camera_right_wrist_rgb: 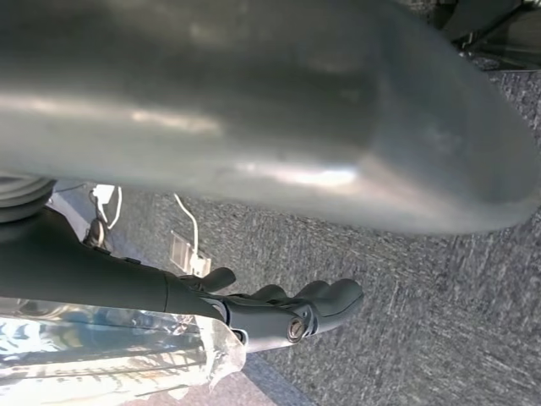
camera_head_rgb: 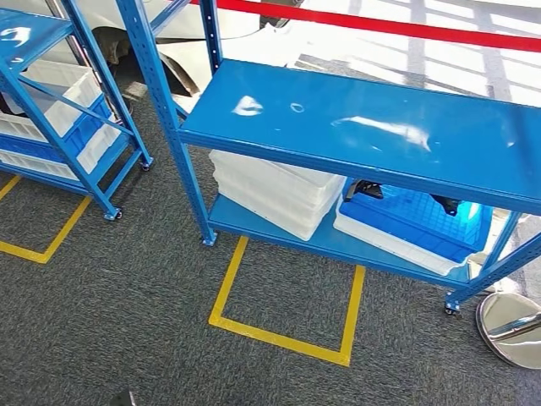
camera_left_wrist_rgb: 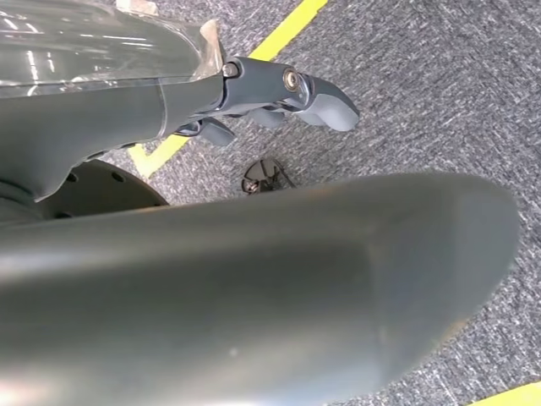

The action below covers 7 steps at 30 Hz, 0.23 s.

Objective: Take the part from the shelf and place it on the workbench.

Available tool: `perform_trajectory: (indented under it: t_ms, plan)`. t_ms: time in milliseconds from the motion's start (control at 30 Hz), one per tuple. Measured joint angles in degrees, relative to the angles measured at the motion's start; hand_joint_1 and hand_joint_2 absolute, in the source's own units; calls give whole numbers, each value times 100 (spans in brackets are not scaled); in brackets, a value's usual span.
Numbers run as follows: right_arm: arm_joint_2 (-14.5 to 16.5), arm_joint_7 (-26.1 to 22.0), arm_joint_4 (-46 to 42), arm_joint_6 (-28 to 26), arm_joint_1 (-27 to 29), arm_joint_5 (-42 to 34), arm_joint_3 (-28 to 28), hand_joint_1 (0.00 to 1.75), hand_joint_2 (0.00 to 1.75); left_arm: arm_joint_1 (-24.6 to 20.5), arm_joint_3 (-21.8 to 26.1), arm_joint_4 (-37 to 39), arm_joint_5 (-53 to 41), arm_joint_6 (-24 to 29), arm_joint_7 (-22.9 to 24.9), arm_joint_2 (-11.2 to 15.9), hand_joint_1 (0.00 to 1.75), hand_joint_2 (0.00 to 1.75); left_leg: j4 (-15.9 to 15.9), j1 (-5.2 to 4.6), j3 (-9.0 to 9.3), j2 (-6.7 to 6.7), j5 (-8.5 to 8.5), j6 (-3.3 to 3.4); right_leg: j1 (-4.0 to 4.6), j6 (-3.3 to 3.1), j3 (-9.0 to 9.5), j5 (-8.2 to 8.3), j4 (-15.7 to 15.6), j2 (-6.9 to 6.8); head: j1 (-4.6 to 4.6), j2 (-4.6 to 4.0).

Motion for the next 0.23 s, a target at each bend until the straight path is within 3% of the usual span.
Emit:
perform_trajectory:
  t_ms: [67, 167, 200, 233]
  plan:
    - [8, 25, 0, 19, -3, 10, 1, 0, 0, 0, -2, 0, -1, 8, 11, -1, 0, 175, 0, -5, 1, 0, -1, -1, -6, 0, 2, 0, -1, 0, 0, 0]
    - [23, 48, 0, 20, -8, 36, 5, 0, 0, 0, -7, 0, 0, 9, 7, -2, 0, 175, 0, -17, 2, 0, -1, 0, -17, 1, 4, 0, -2, 0, 0, 0]
    - [27, 56, 0, 18, -10, 40, 6, 0, 44, 0, -9, 0, 1, 9, 4, -2, 0, 175, 0, -19, 2, 0, -1, 0, -20, 1, 4, 0, -2, 0, 1, 0]
    - [30, 60, 0, 16, -11, 41, 7, 0, 58, 0, -11, 0, 1, 10, 2, -2, 0, 175, 0, -21, 2, 0, -1, 0, -20, 1, 4, 0, -3, 0, 1, 0]
